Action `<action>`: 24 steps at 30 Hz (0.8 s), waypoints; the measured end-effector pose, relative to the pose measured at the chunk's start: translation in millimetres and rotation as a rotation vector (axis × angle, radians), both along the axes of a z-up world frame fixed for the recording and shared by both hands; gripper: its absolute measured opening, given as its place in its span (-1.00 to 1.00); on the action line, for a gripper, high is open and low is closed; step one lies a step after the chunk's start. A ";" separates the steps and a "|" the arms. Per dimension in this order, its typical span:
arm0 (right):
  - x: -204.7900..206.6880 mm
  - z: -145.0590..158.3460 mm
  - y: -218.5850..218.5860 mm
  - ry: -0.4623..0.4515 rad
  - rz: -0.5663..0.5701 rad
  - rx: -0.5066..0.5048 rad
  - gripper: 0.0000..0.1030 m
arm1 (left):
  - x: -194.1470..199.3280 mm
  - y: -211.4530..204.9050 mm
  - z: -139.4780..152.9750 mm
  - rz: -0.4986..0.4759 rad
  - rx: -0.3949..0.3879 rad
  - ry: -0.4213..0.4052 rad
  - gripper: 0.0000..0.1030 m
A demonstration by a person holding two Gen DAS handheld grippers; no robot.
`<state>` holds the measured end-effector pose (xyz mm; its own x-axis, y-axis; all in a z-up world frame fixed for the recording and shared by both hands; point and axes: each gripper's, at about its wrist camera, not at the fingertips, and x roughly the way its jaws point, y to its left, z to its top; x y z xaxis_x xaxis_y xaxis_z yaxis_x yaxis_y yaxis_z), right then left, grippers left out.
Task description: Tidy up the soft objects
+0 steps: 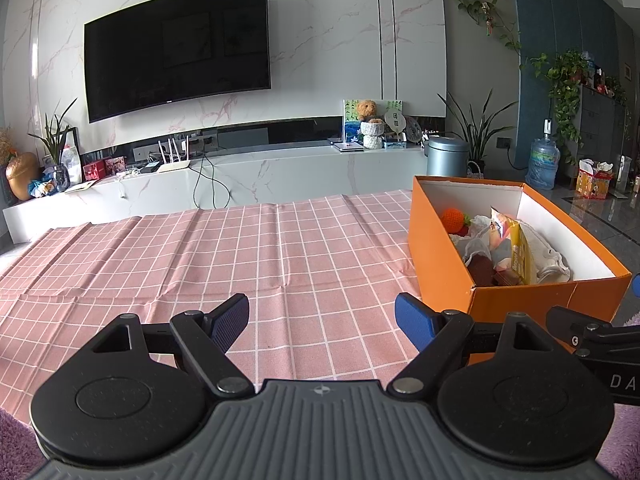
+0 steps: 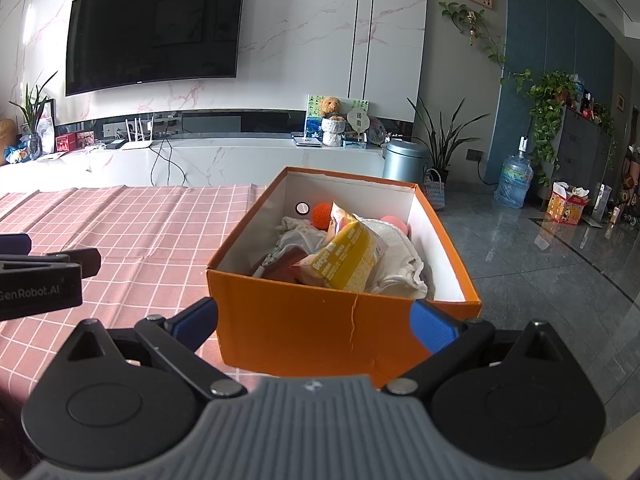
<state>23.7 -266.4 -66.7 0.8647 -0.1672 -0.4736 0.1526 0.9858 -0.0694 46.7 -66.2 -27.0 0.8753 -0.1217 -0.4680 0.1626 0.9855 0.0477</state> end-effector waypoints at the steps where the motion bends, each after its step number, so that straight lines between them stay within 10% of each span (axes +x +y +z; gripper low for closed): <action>1: -0.2 0.0 0.2 0.000 0.000 0.000 0.95 | 0.1 0.0 0.0 0.000 0.000 0.000 0.88; 24: -2.7 2.6 -0.3 -0.003 0.006 -0.001 0.95 | -0.8 1.2 0.1 0.005 -0.002 -0.002 0.88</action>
